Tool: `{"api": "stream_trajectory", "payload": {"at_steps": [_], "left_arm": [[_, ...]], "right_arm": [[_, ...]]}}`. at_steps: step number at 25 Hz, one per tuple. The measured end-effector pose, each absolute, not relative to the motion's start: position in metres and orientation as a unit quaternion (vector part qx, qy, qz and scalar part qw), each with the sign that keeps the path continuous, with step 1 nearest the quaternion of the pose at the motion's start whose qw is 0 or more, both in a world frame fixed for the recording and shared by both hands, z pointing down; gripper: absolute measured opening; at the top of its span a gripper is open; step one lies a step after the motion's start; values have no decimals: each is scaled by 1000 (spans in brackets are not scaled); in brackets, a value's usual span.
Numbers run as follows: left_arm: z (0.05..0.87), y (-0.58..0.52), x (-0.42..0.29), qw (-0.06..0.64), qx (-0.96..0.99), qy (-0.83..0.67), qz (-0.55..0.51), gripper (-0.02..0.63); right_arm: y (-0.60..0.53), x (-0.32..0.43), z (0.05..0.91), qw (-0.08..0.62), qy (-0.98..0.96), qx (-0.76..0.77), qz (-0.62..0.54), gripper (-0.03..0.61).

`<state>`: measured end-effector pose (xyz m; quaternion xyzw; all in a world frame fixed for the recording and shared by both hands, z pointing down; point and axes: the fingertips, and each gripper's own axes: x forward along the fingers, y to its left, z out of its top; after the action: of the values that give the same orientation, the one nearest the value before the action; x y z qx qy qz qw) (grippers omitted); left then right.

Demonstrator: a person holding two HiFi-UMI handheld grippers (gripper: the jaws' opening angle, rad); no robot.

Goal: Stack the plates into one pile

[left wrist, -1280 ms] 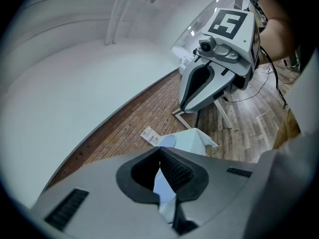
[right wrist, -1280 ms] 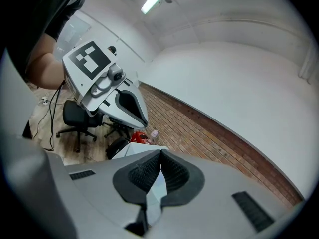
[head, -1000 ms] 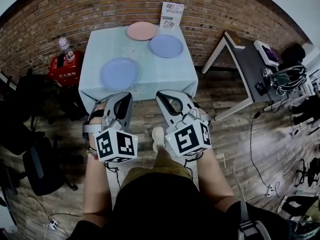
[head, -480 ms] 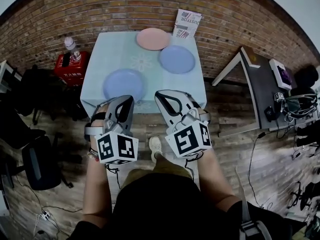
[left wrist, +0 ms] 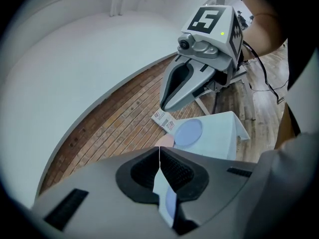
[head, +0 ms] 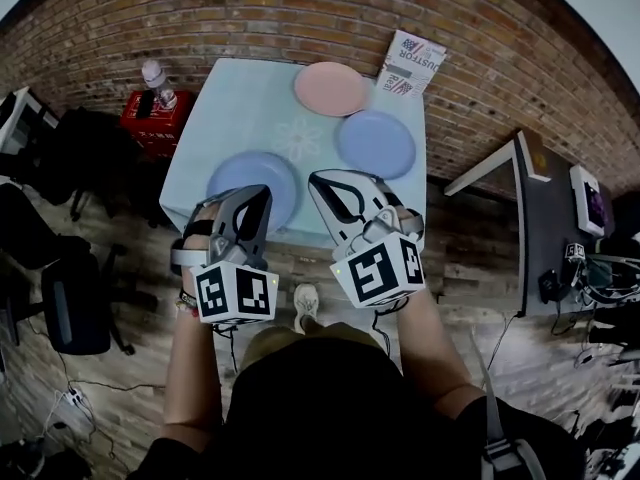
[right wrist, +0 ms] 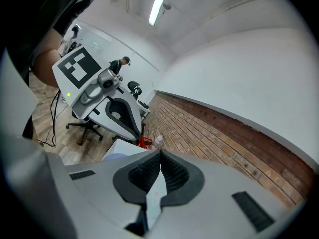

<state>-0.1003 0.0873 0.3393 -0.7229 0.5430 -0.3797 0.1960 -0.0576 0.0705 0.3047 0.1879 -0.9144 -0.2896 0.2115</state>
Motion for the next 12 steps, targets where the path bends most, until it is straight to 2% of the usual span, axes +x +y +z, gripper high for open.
{"api": "stream_trajectory", "payload": {"at_steps": [12], "left_arm": [[369,42,-121,150,-695,568,-413,25]], "right_arm": [[20,-86,335,200,-934,126,-269,35]]}}
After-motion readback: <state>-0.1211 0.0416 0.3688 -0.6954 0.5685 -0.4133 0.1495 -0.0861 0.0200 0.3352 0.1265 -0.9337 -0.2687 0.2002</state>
